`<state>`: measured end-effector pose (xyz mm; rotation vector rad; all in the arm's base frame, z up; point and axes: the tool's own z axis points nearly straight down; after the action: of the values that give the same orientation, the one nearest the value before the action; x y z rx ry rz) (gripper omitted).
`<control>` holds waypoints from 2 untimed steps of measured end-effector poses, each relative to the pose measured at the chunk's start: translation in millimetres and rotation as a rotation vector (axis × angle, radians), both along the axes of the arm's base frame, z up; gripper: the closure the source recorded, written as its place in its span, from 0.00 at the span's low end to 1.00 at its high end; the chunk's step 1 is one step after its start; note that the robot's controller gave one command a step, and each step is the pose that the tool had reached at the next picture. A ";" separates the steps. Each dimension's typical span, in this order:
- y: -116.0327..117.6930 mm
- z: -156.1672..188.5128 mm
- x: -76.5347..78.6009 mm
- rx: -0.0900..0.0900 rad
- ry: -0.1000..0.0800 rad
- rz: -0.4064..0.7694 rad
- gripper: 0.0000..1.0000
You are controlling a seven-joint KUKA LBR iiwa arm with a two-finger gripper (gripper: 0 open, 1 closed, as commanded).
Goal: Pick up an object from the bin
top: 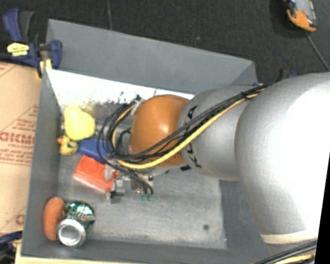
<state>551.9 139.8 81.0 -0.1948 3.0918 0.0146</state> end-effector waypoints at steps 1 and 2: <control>0.1 0.0 -0.1 0.000 0.000 -0.002 1.00; 0.1 -0.1 -0.1 0.001 0.000 -0.003 1.00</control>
Offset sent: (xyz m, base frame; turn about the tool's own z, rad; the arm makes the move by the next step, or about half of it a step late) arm 0.0000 0.0000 0.0000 0.0000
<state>551.8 139.9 80.9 -0.1894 3.0925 0.0156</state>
